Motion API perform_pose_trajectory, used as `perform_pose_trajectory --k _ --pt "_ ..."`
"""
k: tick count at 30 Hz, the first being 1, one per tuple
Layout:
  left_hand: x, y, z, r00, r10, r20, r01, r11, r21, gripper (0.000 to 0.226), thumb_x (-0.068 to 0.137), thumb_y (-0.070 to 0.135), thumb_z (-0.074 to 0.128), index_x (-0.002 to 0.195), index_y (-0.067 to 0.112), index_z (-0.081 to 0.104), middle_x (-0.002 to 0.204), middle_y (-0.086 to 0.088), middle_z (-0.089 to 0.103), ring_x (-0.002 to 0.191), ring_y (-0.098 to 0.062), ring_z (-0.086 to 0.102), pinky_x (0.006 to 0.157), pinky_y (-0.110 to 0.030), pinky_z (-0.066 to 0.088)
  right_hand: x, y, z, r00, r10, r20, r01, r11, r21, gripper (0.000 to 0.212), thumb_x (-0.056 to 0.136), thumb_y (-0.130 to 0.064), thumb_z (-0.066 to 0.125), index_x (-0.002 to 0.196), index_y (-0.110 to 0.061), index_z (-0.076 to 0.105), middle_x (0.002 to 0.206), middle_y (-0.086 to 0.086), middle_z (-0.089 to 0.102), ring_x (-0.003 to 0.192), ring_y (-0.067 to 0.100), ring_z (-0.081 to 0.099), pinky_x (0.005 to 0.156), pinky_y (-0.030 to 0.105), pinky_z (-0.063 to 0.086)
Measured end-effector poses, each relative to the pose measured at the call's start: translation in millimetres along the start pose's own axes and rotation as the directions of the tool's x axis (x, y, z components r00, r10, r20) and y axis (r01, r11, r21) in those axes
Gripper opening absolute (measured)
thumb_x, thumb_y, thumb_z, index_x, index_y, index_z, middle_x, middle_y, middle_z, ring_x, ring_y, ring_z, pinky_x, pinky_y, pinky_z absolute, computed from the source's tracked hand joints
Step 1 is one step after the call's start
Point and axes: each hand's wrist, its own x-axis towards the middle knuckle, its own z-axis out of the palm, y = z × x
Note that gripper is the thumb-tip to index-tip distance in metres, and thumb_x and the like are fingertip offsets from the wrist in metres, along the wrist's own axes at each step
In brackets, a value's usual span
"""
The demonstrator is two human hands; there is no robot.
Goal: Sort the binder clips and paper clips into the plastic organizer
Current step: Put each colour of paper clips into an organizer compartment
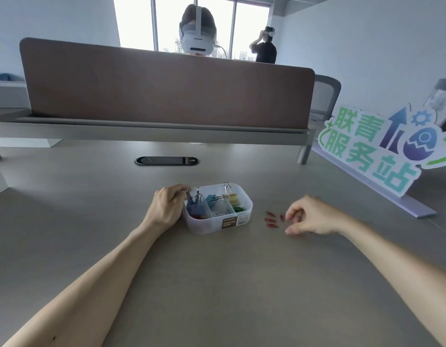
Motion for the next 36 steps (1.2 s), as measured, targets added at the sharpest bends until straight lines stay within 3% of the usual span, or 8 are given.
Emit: perform_pose_trajectory --k 4,7,14,21,25,28,33,36 --pt "-1.1 2.3 2.8 1.0 0.005 -0.001 -0.005 1.0 0.012 0.037 0.074 0.02 0.036 0.086 0.004 0.068 0.064 -0.008 0.061 0.066 -0.028 0.056 0.062 -0.03 0.04 3.2 2.4 13.8 0.998 -0.027 -0.051 0.024 0.998 -0.056 0.011 0.069 -0.017 0.081 0.069 -0.018 0.07 0.061 -0.008 0.063 0.061 0.009 0.059 0.056 0.015 0.043" --pt "-1.1 0.5 4.1 1.0 0.007 -0.006 -0.007 1.0 0.014 0.035 0.079 0.016 0.04 0.093 0.007 0.07 0.072 -0.001 0.064 0.07 -0.02 0.057 0.067 -0.025 0.038 7.1 4.3 16.9 0.997 -0.051 -0.055 0.045 0.993 -0.11 0.021 0.07 -0.016 0.079 0.06 -0.025 0.063 0.056 -0.015 0.057 0.054 0.003 0.053 0.048 0.009 0.036" --pt "0.5 -0.7 4.8 1.0 0.024 0.001 -0.024 1.0 0.007 0.037 0.076 0.02 0.038 0.09 0.008 0.07 0.084 -0.006 0.07 0.081 -0.02 0.06 0.066 -0.018 0.035 22.9 8.0 5.4 0.995 -0.089 -0.04 0.088 0.996 -0.013 0.027 0.071 -0.017 0.08 0.089 -0.027 0.063 0.063 -0.011 0.066 0.058 0.004 0.058 0.057 0.02 0.044" --pt "3.1 -8.0 7.3 1.0 0.009 -0.015 -0.008 0.999 0.053 0.027 0.086 -0.002 0.047 0.095 0.008 0.071 0.081 0.003 0.066 0.08 -0.016 0.058 0.066 -0.014 0.033 34.6 7.3 5.1 0.994 -0.11 -0.004 0.109 0.988 -0.114 0.006 0.075 -0.015 0.077 0.077 -0.013 0.072 0.066 -0.004 0.061 0.054 0.0 0.049 0.047 0.007 0.035" --pt "3.4 -7.2 7.4 1.0 0.005 -0.015 -0.004 0.999 0.054 0.029 0.086 -0.002 0.046 0.097 0.008 0.071 0.084 0.003 0.066 0.082 -0.015 0.058 0.067 -0.014 0.033 31.6 3.5 8.1 0.99 -0.135 -0.044 0.13 0.986 -0.101 0.014 0.078 -0.018 0.075 0.069 -0.022 0.065 0.064 -0.008 0.059 0.056 0.003 0.05 0.048 0.008 0.036" --pt "2.9 -7.0 7.4 1.0 0.007 -0.01 -0.006 0.998 0.061 0.029 0.087 -0.002 0.046 0.098 0.008 0.071 0.086 0.002 0.067 0.082 -0.014 0.058 0.067 -0.014 0.034 34.1 -3.6 10.2 0.983 -0.139 -0.119 0.142 0.99 0.019 0.02 0.074 -0.019 0.078 0.064 -0.026 0.063 0.058 -0.01 0.06 0.051 0.002 0.05 0.048 0.01 0.036" --pt "2.1 -6.4 6.6 1.0 0.008 -0.007 -0.008 0.999 0.048 0.029 0.087 -0.002 0.046 0.098 0.007 0.07 0.087 0.004 0.066 0.083 -0.014 0.058 0.067 -0.013 0.034 40.6 -14.9 15.9 0.994 -0.095 -0.058 0.098 0.994 0.044 0.028 0.069 -0.023 0.083 0.088 -0.025 0.063 0.065 -0.011 0.066 0.059 0.004 0.059 0.055 0.018 0.042" --pt "2.3 -5.2 6.2 1.0 0.019 -0.002 -0.019 0.999 0.043 0.028 0.085 -0.001 0.046 0.096 0.007 0.07 0.085 0.002 0.067 0.082 -0.015 0.059 0.065 -0.01 0.035 44.8 -15.6 17.0 0.995 -0.09 -0.041 0.09 0.996 0.003 0.019 0.069 -0.022 0.083 0.081 -0.022 0.069 0.06 -0.012 0.064 0.054 0.003 0.057 0.053 0.019 0.041"
